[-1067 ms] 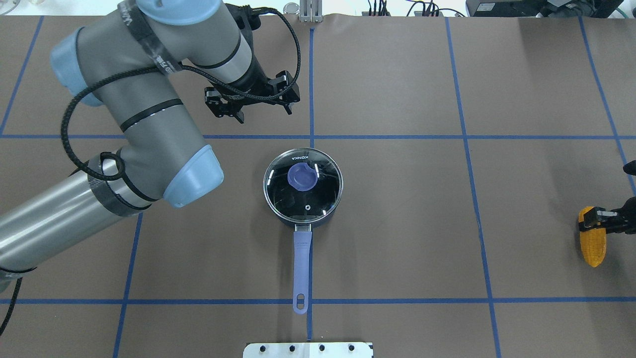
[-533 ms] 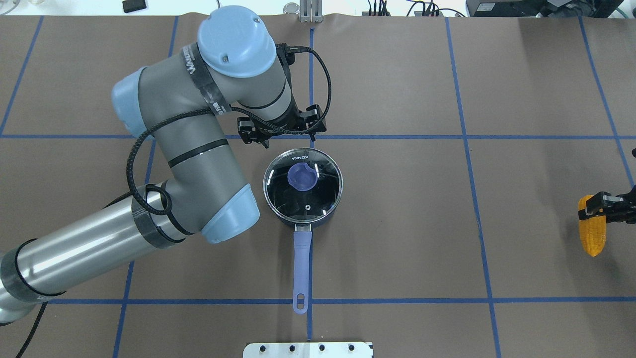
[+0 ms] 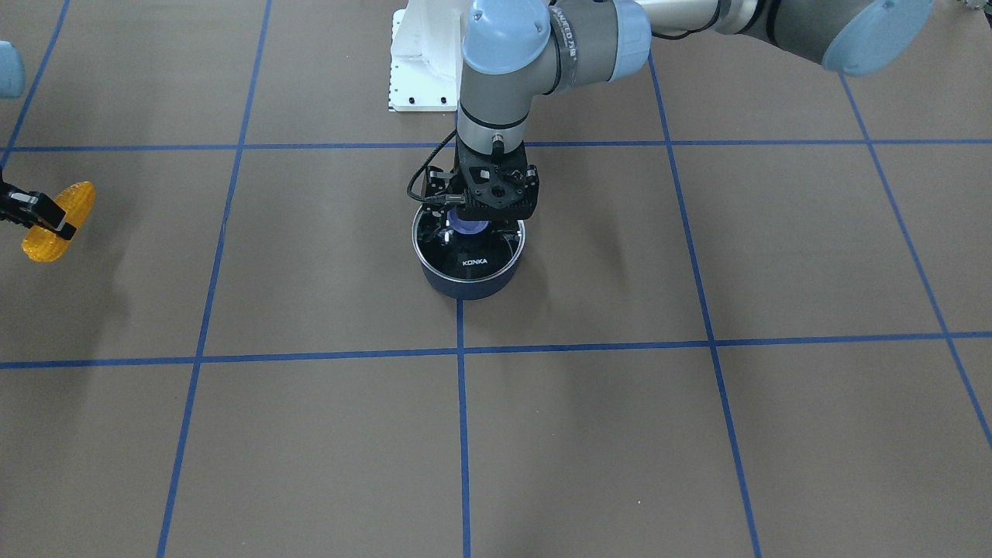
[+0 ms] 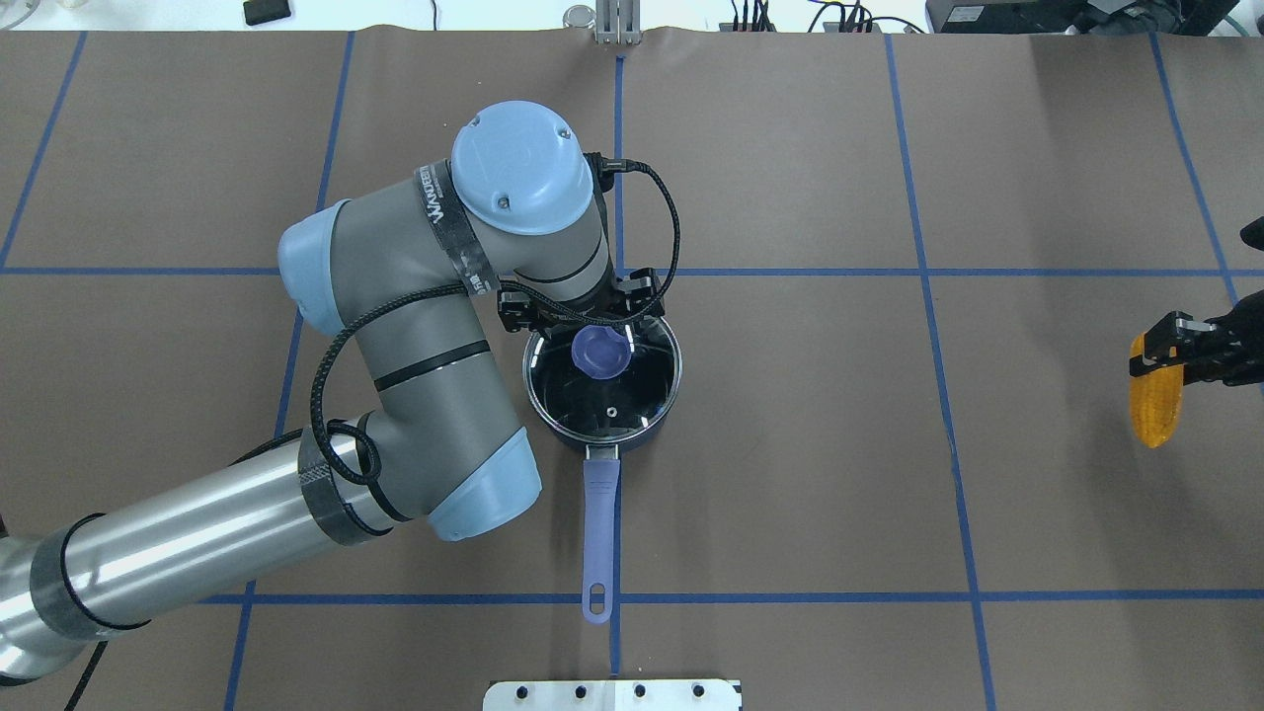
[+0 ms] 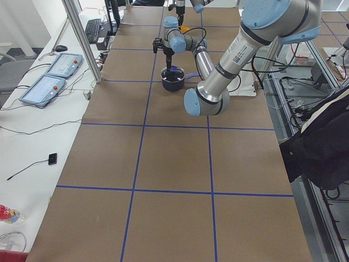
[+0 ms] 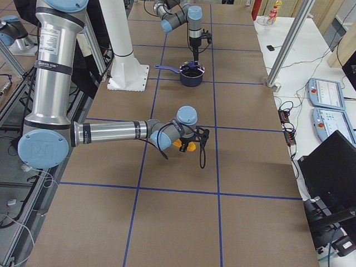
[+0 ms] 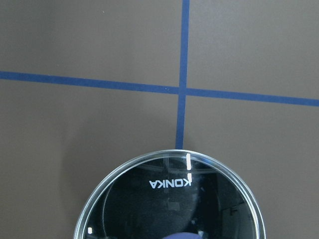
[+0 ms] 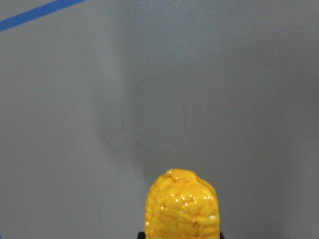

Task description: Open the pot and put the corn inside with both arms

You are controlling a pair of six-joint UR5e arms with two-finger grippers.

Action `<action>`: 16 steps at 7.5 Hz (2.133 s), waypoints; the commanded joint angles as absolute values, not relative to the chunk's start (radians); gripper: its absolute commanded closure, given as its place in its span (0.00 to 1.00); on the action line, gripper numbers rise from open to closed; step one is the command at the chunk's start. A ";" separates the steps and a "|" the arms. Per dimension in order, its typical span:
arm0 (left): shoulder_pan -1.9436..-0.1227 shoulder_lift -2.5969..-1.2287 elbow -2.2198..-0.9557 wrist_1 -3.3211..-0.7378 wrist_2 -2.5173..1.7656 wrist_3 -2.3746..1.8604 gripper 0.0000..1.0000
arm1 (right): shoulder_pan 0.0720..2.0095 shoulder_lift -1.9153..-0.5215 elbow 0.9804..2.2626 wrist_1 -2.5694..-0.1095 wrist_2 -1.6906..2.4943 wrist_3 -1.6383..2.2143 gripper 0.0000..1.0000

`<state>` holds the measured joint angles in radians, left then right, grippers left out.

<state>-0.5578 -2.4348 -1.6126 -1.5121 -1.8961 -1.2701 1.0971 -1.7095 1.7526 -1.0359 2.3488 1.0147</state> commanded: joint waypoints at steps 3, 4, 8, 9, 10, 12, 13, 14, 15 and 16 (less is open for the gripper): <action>-0.542 -2.437 -1.583 -1.523 -1.890 -1.270 0.04 | 1.129 -1.654 1.761 -1.126 2.365 1.011 0.67; -0.537 -2.437 -1.579 -1.523 -1.890 -1.270 0.09 | 1.134 -1.651 1.763 -1.129 2.367 1.011 0.67; -0.523 -2.436 -1.574 -1.523 -1.890 -1.269 0.36 | 1.140 -1.651 1.759 -1.131 2.367 1.011 0.67; -0.523 -2.436 -1.574 -1.523 -1.890 -1.269 0.43 | 1.143 -1.651 1.761 -1.131 2.367 1.011 0.67; -0.523 -2.437 -1.574 -1.523 -1.891 -1.269 0.48 | 1.143 -1.651 1.761 -1.131 2.367 1.011 0.68; -0.525 -2.444 -1.595 -1.516 -1.896 -1.263 0.48 | 1.143 -1.648 1.761 -1.132 2.375 1.011 0.68; -0.535 -2.442 -1.623 -1.506 -1.898 -1.256 0.48 | 1.149 -1.628 1.763 -1.158 2.393 1.012 0.68; -0.563 -2.435 -1.641 -1.491 -1.911 -1.253 0.48 | 1.169 -1.561 1.791 -1.266 2.395 1.012 0.68; -0.590 -2.409 -1.673 -1.476 -1.940 -1.209 0.48 | 1.166 -1.490 1.836 -1.402 2.395 1.014 0.68; -0.613 -2.343 -1.733 -1.477 -1.947 -1.172 0.48 | 1.158 -1.400 1.870 -1.534 2.384 1.028 0.68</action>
<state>-0.5822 -2.4037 -1.6720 -1.4837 -1.9301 -1.2164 1.1620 -1.5042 1.8242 -1.3697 2.3912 1.0163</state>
